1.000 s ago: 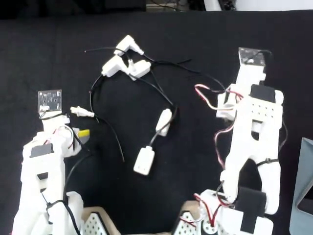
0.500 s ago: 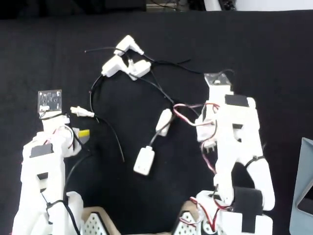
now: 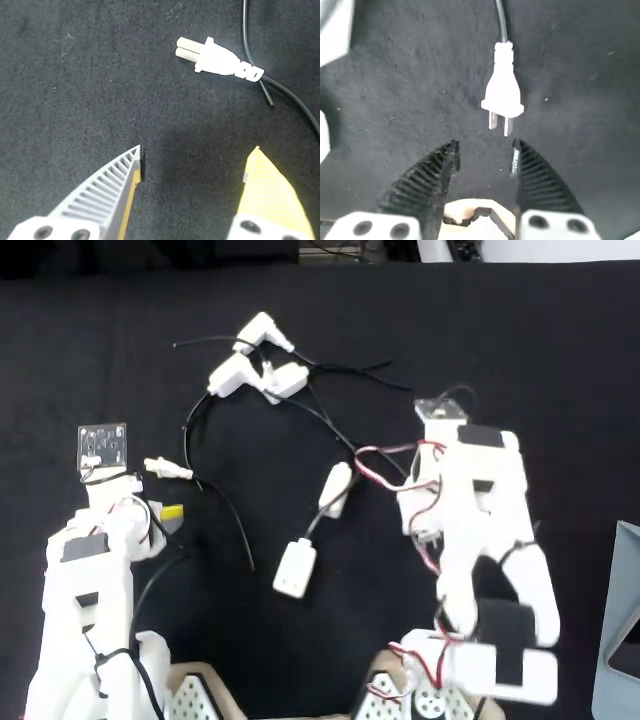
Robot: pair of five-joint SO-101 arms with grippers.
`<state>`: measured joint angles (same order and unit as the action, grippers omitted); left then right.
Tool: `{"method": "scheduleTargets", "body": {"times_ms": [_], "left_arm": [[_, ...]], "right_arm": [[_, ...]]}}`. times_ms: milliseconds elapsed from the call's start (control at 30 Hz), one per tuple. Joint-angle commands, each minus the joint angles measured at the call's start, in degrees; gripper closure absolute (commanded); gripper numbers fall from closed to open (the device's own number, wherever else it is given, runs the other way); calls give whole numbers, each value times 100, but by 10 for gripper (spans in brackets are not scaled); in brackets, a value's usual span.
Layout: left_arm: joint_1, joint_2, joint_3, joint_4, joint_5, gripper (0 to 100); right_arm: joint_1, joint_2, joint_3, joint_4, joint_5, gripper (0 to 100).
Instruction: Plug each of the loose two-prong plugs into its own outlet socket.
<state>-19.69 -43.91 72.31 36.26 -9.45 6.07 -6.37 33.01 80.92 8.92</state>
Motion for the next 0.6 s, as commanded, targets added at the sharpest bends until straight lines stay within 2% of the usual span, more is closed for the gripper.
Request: {"method": "scheduleTargets", "body": {"times_ms": [0,200,367,567], "left_arm": [[-31,-62,-13,-105,9,678],[-4,-114,57,-114,9,677],[-4,-114,57,-114,9,677],[-4,-114,57,-114,9,677]], "right_arm": [[62,541,-558,-123,18,832],[123,1288,-945,-79,18,838],[114,1420,-963,-114,18,940],[105,1402,-963,-88,18,952]]}}
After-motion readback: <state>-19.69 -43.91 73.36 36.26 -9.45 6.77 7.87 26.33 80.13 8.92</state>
